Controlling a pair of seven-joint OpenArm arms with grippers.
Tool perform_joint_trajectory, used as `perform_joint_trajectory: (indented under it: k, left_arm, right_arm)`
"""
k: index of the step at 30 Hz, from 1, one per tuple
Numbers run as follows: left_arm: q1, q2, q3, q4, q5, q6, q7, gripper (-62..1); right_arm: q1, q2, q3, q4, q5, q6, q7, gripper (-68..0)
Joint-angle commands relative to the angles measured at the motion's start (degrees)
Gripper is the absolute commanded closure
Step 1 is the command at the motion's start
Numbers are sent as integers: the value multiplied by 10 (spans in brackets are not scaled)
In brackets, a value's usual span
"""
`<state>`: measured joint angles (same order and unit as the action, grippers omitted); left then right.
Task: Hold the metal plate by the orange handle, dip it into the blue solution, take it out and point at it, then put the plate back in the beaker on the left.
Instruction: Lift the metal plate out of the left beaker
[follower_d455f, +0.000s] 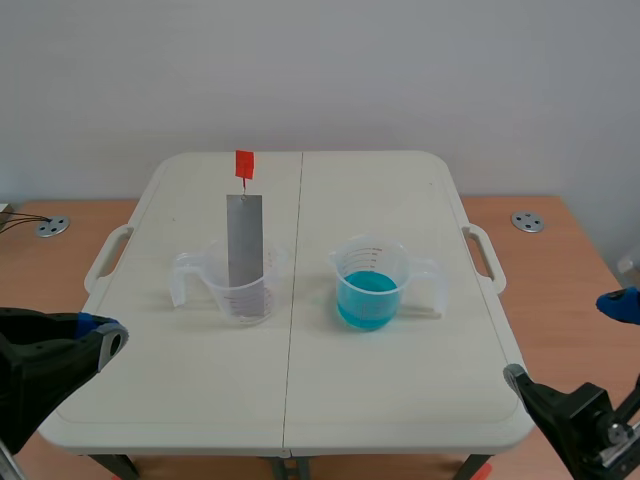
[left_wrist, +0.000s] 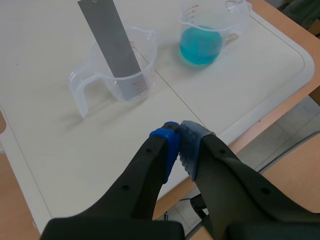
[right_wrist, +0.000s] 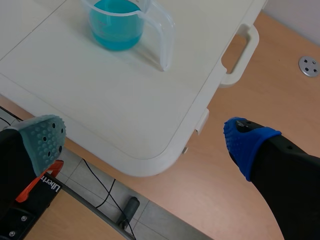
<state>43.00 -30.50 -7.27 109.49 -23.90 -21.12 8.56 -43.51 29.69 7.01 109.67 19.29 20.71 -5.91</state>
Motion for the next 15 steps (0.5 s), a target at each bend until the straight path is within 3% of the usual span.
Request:
perform_joint_trajectory:
  k: [1,11,15]
  left_arm:
    - [0,0,2,3,-5,0,-8,-14]
    - [61,0,2,3,14,4,-8,-14]
    - [114,0,2,2,53,4,-7,-14]
  right_arm:
    - [7,1,1,6,2,-1,7,-663]
    - [7,1,1,6,2,-1,7,-663]
    - [7,1,1,6,2,-1,7,-663]
